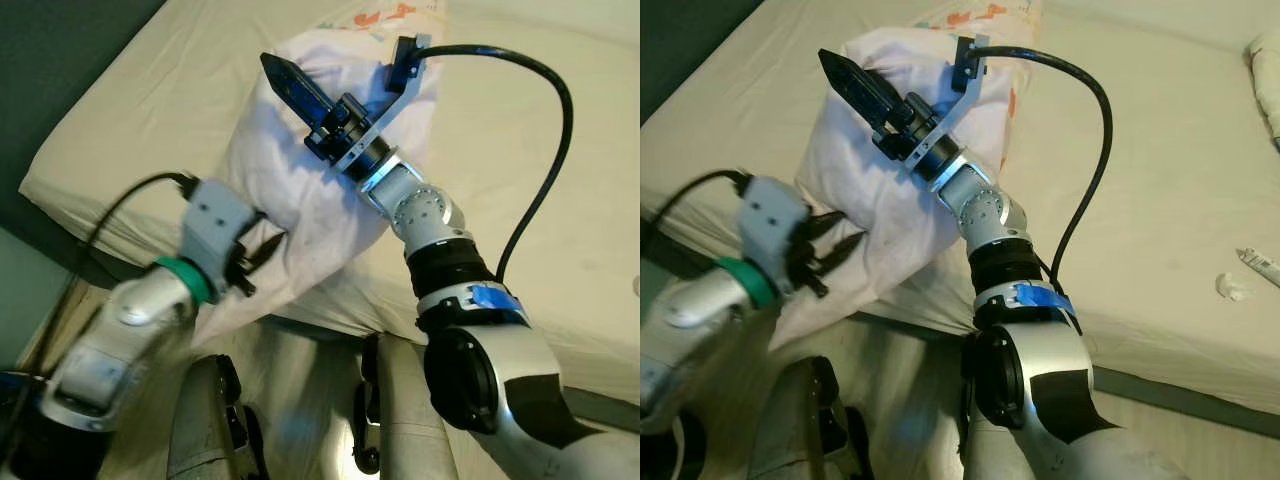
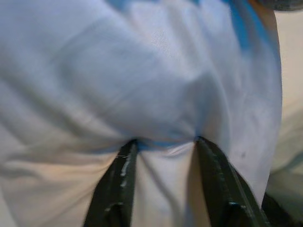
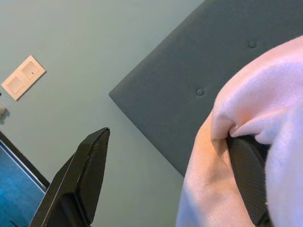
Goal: Clean up the room
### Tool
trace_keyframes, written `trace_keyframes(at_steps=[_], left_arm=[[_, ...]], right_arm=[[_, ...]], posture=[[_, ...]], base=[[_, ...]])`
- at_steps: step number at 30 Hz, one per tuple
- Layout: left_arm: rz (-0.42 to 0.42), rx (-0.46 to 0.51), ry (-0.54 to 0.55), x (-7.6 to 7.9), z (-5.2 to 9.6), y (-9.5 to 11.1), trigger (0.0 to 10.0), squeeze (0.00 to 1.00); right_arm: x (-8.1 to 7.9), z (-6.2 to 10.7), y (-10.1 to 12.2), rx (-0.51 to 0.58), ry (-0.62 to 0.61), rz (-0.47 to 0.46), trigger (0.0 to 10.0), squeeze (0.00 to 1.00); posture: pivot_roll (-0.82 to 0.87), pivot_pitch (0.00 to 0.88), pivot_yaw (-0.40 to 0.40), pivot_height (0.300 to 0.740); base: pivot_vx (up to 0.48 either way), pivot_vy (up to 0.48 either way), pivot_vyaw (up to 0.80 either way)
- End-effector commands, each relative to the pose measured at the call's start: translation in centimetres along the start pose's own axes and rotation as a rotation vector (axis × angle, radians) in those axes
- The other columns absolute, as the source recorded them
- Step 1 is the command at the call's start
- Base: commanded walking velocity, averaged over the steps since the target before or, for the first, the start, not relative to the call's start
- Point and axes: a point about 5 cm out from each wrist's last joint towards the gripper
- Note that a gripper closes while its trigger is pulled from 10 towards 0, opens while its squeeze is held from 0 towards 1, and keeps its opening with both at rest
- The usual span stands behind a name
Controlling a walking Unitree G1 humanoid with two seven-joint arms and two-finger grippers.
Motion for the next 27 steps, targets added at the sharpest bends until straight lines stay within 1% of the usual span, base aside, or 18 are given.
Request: trace_keyframes(at_steps=[1, 3, 4, 5, 6, 7, 8, 9, 10, 11, 12, 13, 15, 17, 21, 23, 24, 27], left_arm=[[-0.011, 0.002, -0.011, 0.7, -0.4, -0.2, 10.0, 1.00], [-0.018, 0.020, -0.019, 1.1, -0.8, -0.1, 10.0, 1.00], [-0.068, 0.046, -0.027, 1.6, -1.6, 0.1, 10.0, 1.00], [-0.068, 0.046, -0.027, 1.6, -1.6, 0.1, 10.0, 1.00], [-0.113, 0.050, -0.027, 1.7, -2.0, 0.1, 10.0, 1.00], [-0.113, 0.050, -0.027, 1.7, -2.0, 0.1, 10.0, 1.00], [-0.161, 0.053, -0.011, 1.7, -2.4, 0.1, 10.0, 0.08], [-0.214, 0.057, 0.005, 1.6, -2.9, 0.1, 4.7, 0.00], [-0.214, 0.057, 0.005, 1.6, -2.9, 0.1, 4.7, 0.00], [-0.247, 0.061, 0.018, 1.6, -3.2, 0.1, 2.9, 0.00], [-0.247, 0.061, 0.018, 1.6, -3.2, 0.1, 2.9, 0.00], [-0.266, 0.057, 0.035, 1.4, -3.5, -0.1, 0.0, 0.00], [-0.271, 0.053, 0.049, 1.2, -3.8, -0.2, 0.0, 0.00], [-0.266, 0.039, 0.123, 0.1, -4.1, -0.2, 0.0, 0.00], [-0.246, 0.029, 0.220, -1.3, -4.4, -0.2, 0.0, 0.00], [-0.066, 0.000, 0.369, -3.5, -4.6, 0.1, 0.0, 0.00], [0.005, -0.007, 0.405, -4.1, -4.6, 0.1, 0.0, 0.00], [0.043, -0.008, 0.424, -4.4, -4.7, 0.1, 0.0, 0.00]], right_arm=[[-0.4, -0.6, -0.6, -0.019, 0.029, -0.017, 10.0, 0.00], [-0.4, -0.6, -0.6, -0.023, 0.034, -0.018, 10.0, 0.00], [-0.4, -0.6, -0.6, -0.026, 0.040, -0.020, 10.0, 0.00], [-0.4, -0.6, -0.6, -0.026, 0.040, -0.020, 10.0, 0.00], [-0.5, -0.6, -0.6, -0.027, 0.042, -0.021, 10.0, 0.00], [-0.5, -0.6, -0.6, -0.027, 0.042, -0.021, 10.0, 0.00], [-0.5, -0.7, -0.6, -0.026, 0.046, -0.022, 10.0, 0.00], [-0.6, -0.7, -0.6, -0.025, 0.053, -0.024, 10.0, 0.00], [-0.6, -0.7, -0.6, -0.025, 0.053, -0.024, 10.0, 0.00], [-0.7, -0.8, -0.6, -0.023, 0.057, -0.025, 10.0, 0.00], [-0.7, -0.8, -0.6, -0.023, 0.057, -0.025, 10.0, 0.00], [-0.7, -0.8, -0.6, -0.023, 0.064, -0.027, 10.0, 0.00], [-0.8, -0.9, -0.6, -0.024, 0.070, -0.028, 10.0, 0.00], [-0.9, -0.8, -0.6, -0.025, 0.081, -0.032, 10.0, 0.00], [-1.1, -0.8, -0.6, -0.027, 0.093, -0.035, 10.0, 0.00], [-1.4, -0.7, -0.9, -0.069, 0.117, -0.011, 10.0, 0.00], [-1.5, -0.6, -1.1, -0.092, 0.126, 0.005, 10.0, 0.00], [-1.6, -0.6, -1.2, -0.107, 0.131, 0.015, 10.0, 0.00]], posture=[[0.00, 0.171, 0.002, 0.583], [0.00, 0.170, -0.002, 0.583], [0.00, 0.168, -0.003, 0.583], [0.00, 0.168, -0.003, 0.583], [0.00, 0.168, -0.003, 0.583], [0.00, 0.168, -0.003, 0.583], [-0.01, 0.166, -0.003, 0.583], [-0.01, 0.164, -0.003, 0.583], [-0.01, 0.164, -0.003, 0.583], [-0.01, 0.164, -0.002, 0.583], [-0.01, 0.164, -0.002, 0.583], [-0.01, 0.164, -0.002, 0.583], [-0.01, 0.164, -0.001, 0.583], [-0.02, 0.163, 0.000, 0.583], [-0.02, 0.163, 0.002, 0.583], [-0.02, 0.163, 0.002, 0.583], [-0.02, 0.163, 0.002, 0.583], [-0.01, 0.166, 0.000, 0.583]], base=[[0.000, 0.000, 0.00], [0.000, 0.000, 0.00], [0.000, 0.000, 0.00], [0.000, 0.000, 0.00], [0.000, 0.000, 0.00], [0.000, 0.000, 0.00], [0.000, 0.000, 0.00], [0.000, 0.000, 0.00], [0.000, 0.000, 0.00], [0.000, 0.000, 0.00], [0.000, 0.000, 0.00], [0.000, 0.000, 0.00], [0.000, 0.000, 0.00], [0.000, 0.000, 0.00], [0.000, 0.000, 0.00], [0.000, 0.000, 0.00], [0.000, 0.000, 0.00], [0.000, 0.000, 0.00]])
Point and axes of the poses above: a point about 5 cm out from each wrist's last joint towards the gripper, its own z axis pointing back from the gripper into the wrist, its own y axis along the axis of the wrist's last joint, x = y × z, and after that the axes turned 9 degrees about z, right-handed
